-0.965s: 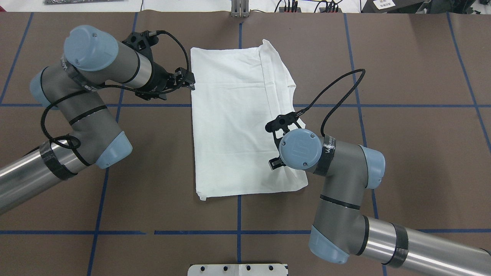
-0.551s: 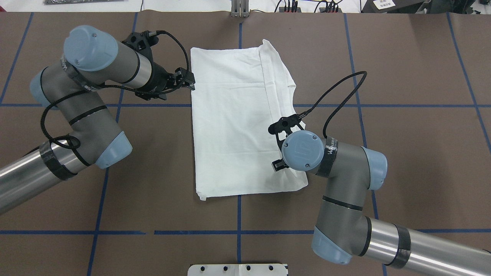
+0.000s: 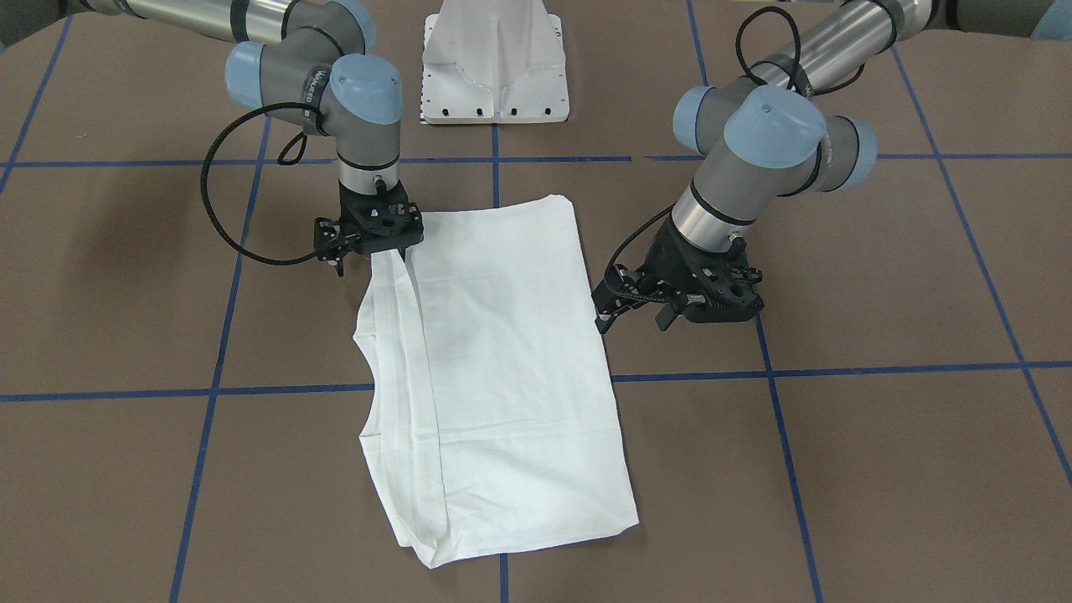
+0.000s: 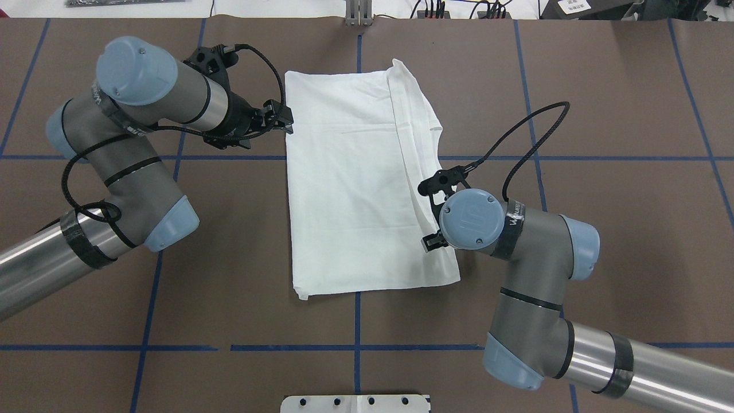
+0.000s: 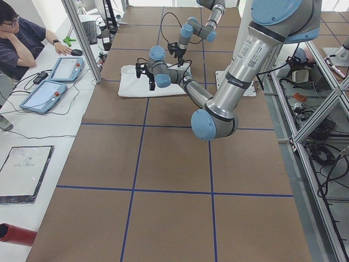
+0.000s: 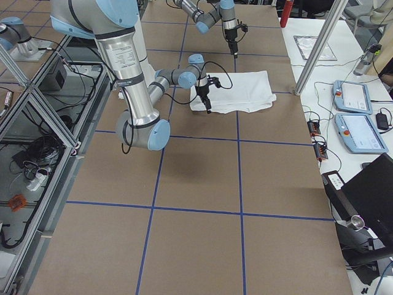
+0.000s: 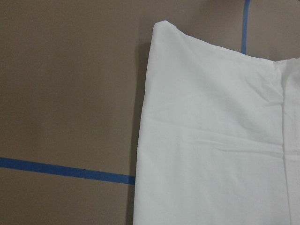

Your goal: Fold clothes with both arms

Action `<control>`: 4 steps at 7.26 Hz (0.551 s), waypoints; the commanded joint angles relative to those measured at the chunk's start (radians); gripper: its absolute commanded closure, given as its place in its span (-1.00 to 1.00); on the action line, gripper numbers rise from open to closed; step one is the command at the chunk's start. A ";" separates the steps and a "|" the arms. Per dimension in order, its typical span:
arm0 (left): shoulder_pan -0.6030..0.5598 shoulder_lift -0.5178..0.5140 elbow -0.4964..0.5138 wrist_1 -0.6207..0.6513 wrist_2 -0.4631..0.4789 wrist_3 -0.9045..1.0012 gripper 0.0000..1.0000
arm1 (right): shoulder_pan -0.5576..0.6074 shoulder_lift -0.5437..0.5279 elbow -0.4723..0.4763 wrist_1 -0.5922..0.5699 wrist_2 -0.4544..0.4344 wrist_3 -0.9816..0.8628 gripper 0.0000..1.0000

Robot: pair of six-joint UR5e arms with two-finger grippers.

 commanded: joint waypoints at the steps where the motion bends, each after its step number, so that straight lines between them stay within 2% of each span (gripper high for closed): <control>1: 0.000 -0.004 -0.004 0.003 0.000 -0.001 -1.00 | 0.009 -0.093 0.078 0.002 0.003 0.000 -1.00; 4: 0.000 -0.009 -0.007 0.006 0.000 -0.001 -1.00 | 0.032 -0.063 0.087 0.007 0.040 0.003 -1.00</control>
